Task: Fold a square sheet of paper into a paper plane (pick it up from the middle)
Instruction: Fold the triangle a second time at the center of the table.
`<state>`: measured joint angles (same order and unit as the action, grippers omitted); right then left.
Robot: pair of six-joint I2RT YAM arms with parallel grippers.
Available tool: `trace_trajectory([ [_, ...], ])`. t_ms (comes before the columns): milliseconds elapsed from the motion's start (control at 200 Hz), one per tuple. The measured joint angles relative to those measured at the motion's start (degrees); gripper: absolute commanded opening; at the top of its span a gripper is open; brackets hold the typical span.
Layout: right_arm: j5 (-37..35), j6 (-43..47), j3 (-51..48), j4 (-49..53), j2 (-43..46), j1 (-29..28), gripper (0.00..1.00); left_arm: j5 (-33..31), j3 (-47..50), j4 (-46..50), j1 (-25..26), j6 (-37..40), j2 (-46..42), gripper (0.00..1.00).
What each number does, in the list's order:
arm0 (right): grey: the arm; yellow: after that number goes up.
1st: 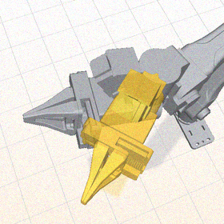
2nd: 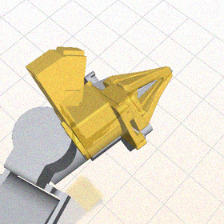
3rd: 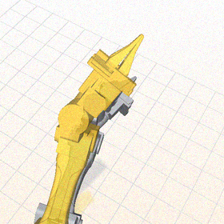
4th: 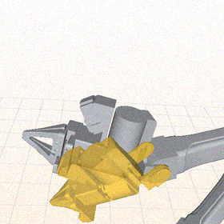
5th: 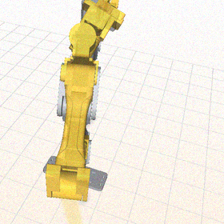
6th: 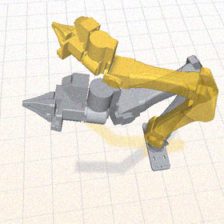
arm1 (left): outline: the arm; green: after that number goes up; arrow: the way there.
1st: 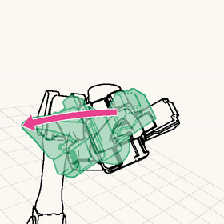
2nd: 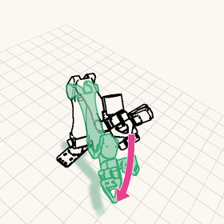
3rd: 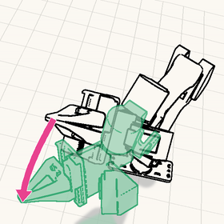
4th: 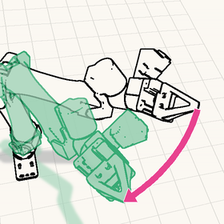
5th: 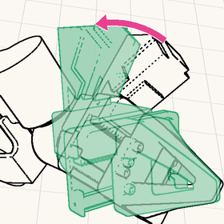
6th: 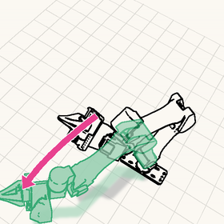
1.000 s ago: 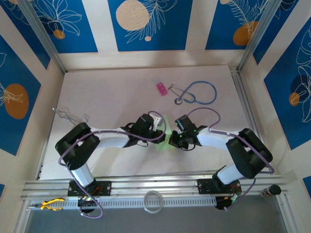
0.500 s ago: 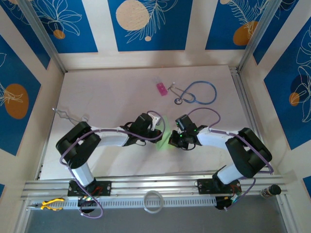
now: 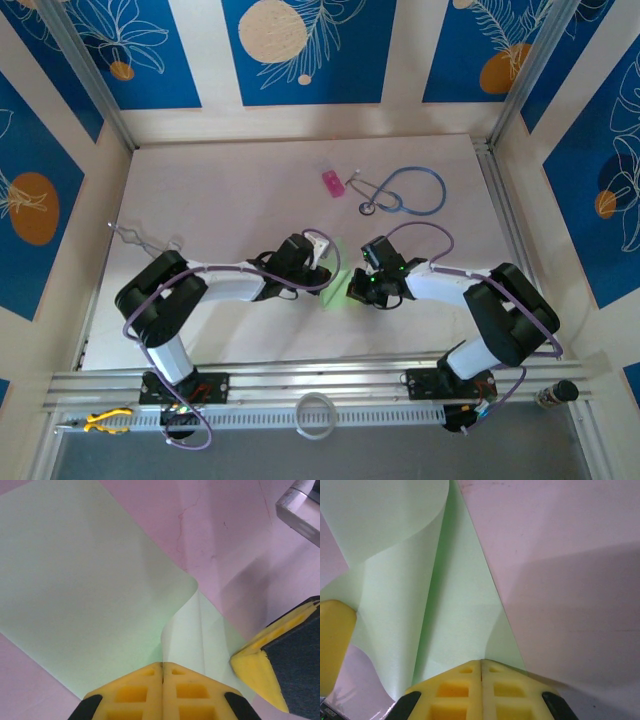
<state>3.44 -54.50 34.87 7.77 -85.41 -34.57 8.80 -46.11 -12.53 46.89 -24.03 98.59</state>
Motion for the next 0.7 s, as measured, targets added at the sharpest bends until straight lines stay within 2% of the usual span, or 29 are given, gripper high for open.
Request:
trace_trajectory([
  [700, 0.0, 0.0, 0.0, 0.1, 0.0, 0.0, 0.02, -1.9, 2.9, -3.2, 0.0, 0.0, 1.3, 0.07],
])
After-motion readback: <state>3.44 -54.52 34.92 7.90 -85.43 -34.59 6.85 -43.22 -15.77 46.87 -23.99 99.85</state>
